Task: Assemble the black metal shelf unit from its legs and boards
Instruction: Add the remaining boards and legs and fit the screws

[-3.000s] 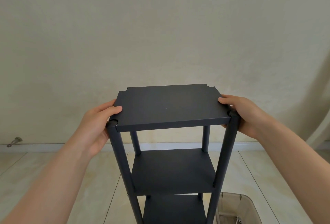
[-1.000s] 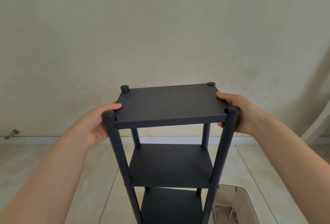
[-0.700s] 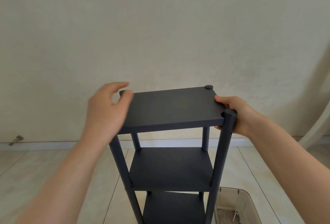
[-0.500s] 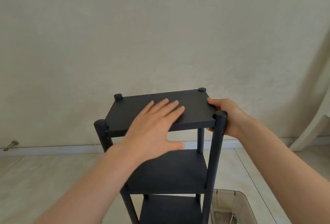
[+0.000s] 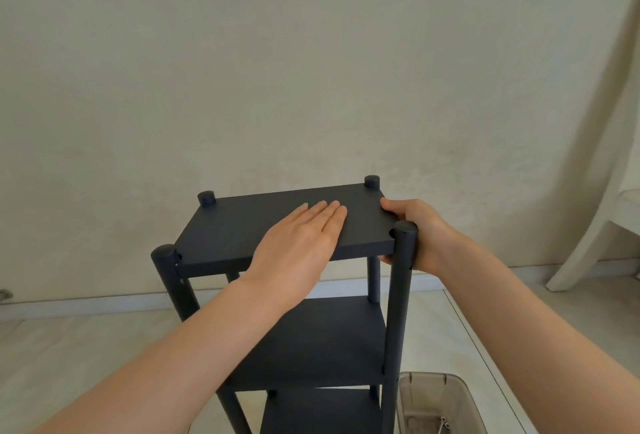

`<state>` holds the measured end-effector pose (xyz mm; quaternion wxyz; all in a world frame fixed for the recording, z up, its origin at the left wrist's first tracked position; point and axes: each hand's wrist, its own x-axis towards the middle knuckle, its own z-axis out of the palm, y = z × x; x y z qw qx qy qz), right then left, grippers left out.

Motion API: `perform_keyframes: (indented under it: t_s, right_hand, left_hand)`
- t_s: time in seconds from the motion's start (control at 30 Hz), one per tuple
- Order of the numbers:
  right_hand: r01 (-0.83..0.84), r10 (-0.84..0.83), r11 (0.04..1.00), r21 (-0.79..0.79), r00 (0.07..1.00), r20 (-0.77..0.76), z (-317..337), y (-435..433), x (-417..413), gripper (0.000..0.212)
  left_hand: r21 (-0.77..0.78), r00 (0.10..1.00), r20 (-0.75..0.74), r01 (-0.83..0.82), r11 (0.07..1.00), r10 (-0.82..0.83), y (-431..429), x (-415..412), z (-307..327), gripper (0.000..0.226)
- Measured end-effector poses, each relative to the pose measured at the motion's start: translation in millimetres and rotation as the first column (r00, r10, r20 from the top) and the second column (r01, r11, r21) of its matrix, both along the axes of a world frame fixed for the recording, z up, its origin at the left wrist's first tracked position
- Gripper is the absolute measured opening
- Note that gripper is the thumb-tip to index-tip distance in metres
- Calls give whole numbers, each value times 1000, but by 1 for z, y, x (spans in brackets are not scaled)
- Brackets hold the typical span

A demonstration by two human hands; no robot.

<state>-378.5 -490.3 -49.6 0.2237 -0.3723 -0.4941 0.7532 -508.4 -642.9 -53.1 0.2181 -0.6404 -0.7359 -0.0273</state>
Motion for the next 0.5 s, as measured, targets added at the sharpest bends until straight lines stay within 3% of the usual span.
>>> perform_keyframes:
  t_s: [0.5]
  right_hand:
    - [-27,27,1000,1,999,21,-13,-6,3,22]
  left_hand:
    - [-14,1000,-5,-20,1000,20,-6,4,-17,87]
